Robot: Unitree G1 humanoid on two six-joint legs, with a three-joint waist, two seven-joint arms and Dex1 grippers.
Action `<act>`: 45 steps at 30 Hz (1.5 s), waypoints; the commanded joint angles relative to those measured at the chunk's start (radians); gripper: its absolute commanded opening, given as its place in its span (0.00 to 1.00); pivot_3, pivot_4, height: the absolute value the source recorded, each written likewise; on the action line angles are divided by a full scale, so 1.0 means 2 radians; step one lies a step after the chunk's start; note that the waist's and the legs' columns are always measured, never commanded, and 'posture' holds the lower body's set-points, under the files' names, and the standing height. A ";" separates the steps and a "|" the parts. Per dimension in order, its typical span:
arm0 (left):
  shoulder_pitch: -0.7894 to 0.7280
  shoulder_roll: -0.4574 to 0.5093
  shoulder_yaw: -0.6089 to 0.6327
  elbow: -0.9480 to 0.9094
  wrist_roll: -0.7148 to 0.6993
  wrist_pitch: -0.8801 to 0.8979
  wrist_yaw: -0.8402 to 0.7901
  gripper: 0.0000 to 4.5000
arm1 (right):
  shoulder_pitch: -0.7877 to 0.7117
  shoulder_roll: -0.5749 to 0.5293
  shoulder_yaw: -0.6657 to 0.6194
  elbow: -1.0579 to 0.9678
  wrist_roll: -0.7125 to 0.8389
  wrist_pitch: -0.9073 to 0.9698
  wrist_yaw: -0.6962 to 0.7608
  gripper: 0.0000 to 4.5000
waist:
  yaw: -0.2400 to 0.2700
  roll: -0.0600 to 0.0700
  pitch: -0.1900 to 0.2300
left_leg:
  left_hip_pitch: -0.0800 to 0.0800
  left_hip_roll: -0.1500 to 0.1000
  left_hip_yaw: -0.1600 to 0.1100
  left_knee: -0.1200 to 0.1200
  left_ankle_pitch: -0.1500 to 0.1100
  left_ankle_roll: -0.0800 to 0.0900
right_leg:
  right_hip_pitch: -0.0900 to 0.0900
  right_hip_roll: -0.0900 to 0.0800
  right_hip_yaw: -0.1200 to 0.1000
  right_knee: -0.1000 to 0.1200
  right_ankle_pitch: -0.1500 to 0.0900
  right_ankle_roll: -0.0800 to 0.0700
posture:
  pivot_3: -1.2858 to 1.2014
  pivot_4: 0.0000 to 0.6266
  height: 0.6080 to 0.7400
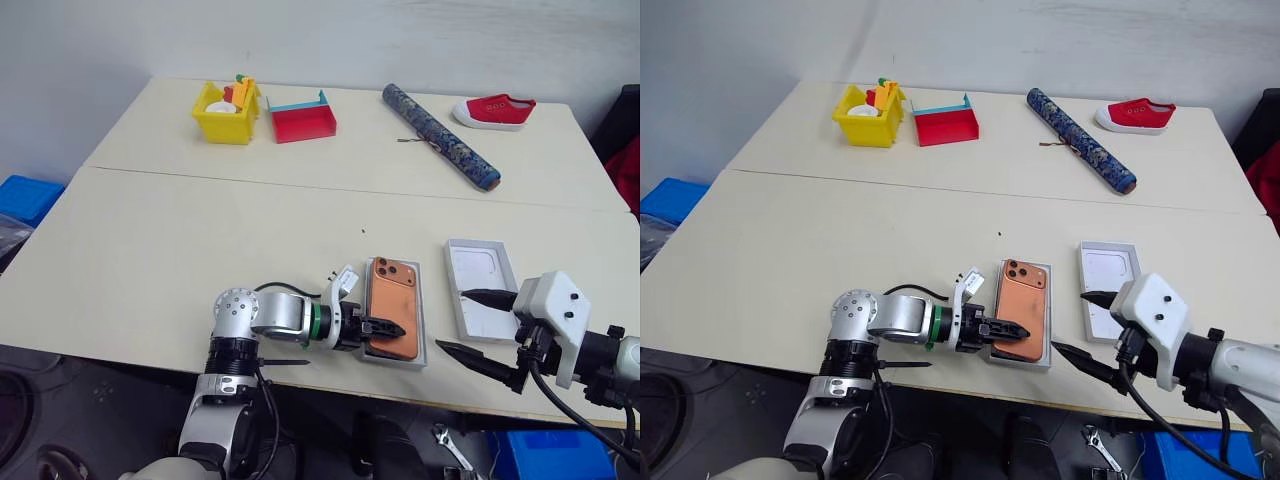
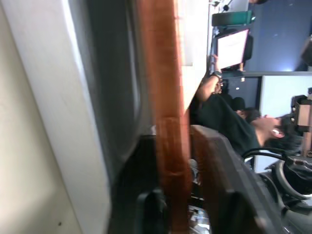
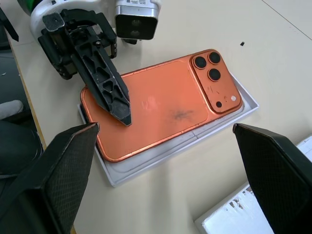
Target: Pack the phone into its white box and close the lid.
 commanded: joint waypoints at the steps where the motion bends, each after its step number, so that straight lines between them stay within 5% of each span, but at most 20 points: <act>1: -0.008 0.016 -0.022 -0.002 -0.023 0.001 -0.015 0.56 | -0.001 -0.006 -0.008 -0.004 0.008 -0.012 -0.006 1.00 | 0.000 0.000 0.000 | 0.000 0.000 0.000 0.000 0.000 0.000 | 0.000 0.000 0.000 0.000 0.000 0.000 | 0.52 0.24 1.00; 7: -0.035 0.051 -0.050 0.001 -0.047 0.001 -0.044 0.95 | 0.004 -0.004 -0.001 0.000 0.004 -0.022 -0.011 1.00 | -0.001 0.000 0.000 | 0.001 0.000 0.001 0.000 0.000 0.000 | 0.001 0.000 0.001 0.000 0.000 0.000 | 0.52 0.24 1.00; 34: -0.131 0.124 -0.159 0.036 -0.101 0.001 -0.059 0.95 | 0.011 0.006 0.036 0.017 -0.019 -0.081 -0.037 1.00 | -0.002 0.000 0.000 | 0.003 0.000 0.002 0.000 0.000 0.000 | 0.001 0.001 0.002 0.001 0.000 0.000 | 0.52 0.24 1.00; 45: -0.162 0.128 -0.179 0.033 -0.050 0.001 -0.127 0.95 | 0.007 0.006 0.045 0.023 -0.020 -0.091 -0.045 1.00 | -0.002 0.000 0.000 | 0.003 0.000 0.002 0.000 0.000 0.000 | 0.001 0.001 0.002 0.001 0.000 0.000 | 0.52 0.24 1.00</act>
